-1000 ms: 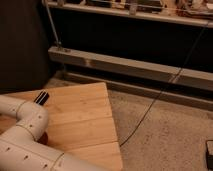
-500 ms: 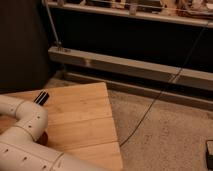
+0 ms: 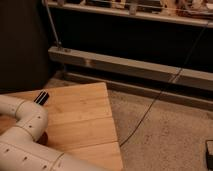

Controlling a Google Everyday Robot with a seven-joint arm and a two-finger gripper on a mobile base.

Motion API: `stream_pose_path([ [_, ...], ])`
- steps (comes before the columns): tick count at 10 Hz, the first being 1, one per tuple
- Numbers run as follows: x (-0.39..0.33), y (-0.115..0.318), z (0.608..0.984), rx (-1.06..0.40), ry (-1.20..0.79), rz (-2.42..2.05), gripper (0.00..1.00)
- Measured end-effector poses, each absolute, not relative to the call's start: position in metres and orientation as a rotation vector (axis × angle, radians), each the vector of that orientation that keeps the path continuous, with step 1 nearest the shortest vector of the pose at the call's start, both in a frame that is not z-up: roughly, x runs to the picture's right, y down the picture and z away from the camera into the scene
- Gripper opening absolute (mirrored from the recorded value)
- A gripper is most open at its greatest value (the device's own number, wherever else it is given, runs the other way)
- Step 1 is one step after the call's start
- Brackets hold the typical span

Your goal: Place the pepper on the white sponge

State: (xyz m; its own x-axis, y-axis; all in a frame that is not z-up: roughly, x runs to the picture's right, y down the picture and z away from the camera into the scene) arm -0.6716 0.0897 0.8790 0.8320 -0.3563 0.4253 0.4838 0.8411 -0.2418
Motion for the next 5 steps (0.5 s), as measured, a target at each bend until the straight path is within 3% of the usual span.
stream_pose_path([
  [3, -0.6692, 0.0906, 0.8790, -0.356, -0.362, -0.447, 0.69],
  [5, -0.6689, 0.0922, 0.8796, -0.358, -0.357, -0.446, 0.80],
])
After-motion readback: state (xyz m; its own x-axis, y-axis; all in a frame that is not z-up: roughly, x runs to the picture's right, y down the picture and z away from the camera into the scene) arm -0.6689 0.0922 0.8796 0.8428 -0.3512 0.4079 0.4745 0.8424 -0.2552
